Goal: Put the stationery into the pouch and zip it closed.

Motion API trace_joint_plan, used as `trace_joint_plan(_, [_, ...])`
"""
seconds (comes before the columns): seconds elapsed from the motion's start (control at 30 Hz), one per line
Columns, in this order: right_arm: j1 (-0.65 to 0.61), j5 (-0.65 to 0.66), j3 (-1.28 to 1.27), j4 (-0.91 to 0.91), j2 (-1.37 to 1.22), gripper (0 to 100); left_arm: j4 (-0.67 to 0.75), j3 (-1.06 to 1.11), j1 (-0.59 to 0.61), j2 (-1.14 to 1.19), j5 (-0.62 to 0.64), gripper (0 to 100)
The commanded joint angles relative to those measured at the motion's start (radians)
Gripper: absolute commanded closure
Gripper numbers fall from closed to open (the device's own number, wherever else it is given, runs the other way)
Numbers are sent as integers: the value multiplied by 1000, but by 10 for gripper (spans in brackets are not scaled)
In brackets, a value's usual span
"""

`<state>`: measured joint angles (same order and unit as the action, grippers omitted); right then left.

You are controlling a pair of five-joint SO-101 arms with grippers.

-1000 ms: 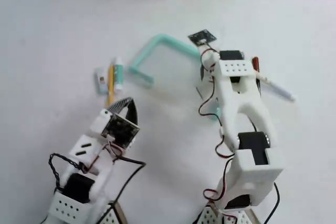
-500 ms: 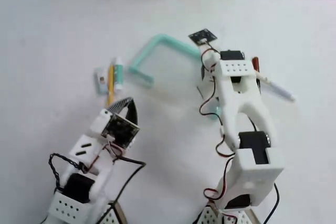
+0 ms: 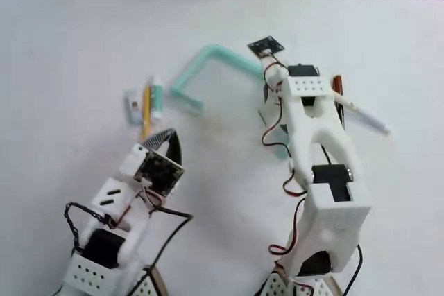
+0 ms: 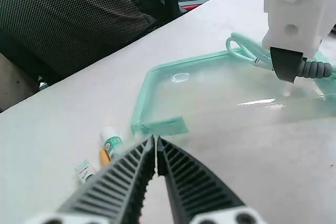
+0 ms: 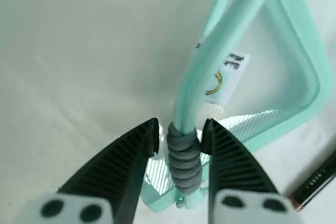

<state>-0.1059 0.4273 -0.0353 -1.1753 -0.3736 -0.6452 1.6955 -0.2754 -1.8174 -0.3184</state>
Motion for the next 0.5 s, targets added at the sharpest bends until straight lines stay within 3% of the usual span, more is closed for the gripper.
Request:
trace_joint_plan(0.0, [15, 11, 25, -35, 2, 902, 21, -3, -4, -2, 5, 969])
trace_joint_plan(0.2, [45, 6, 64, -105, 2, 795, 21, -3, -25, -2, 5, 969])
trace_joint_plan(0.47, [68, 11, 91, -142, -5, 800, 21, -3, -25, -2, 5, 969])
